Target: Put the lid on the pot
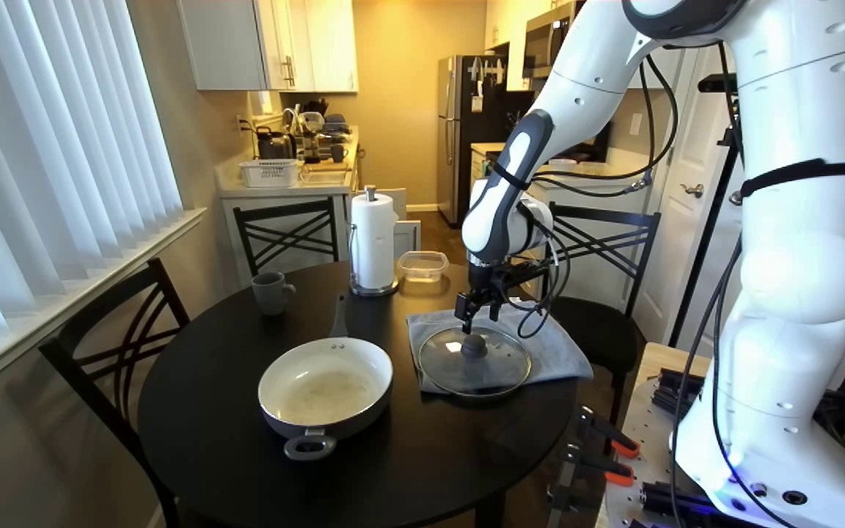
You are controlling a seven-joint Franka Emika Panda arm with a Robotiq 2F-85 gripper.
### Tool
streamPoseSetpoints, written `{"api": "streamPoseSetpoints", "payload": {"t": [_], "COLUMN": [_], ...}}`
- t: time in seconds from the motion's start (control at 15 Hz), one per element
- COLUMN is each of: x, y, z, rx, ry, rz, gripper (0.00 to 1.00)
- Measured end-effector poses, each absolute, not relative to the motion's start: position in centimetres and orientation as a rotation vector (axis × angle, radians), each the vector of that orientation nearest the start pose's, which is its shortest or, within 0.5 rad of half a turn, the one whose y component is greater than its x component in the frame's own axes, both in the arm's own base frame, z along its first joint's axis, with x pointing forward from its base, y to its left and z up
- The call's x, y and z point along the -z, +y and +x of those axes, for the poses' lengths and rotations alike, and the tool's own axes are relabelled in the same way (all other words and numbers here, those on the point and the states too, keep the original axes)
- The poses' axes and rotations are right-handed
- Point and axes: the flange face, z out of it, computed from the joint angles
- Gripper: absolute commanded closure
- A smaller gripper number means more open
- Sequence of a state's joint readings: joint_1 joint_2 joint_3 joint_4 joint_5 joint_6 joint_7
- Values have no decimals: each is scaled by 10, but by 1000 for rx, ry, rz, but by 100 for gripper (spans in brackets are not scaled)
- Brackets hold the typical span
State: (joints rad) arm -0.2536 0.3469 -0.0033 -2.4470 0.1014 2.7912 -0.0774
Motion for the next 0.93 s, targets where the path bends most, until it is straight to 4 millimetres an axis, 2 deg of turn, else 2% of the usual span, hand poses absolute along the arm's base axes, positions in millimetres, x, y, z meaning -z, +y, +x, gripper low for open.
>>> {"api": "streamPoseSetpoints", "payload": {"t": [0.33, 0.8, 0.87, 0.93], "x": [-155, -118, -113, -108], "y": [-129, -127, -125, -124], "z": [469, 482, 483, 483], "rx": [-79, -181, -191, -200], "ry": [427, 411, 406, 401], "rz": [-3066, -3049, -3047, -3045], "gripper": [0, 0, 25, 27]}}
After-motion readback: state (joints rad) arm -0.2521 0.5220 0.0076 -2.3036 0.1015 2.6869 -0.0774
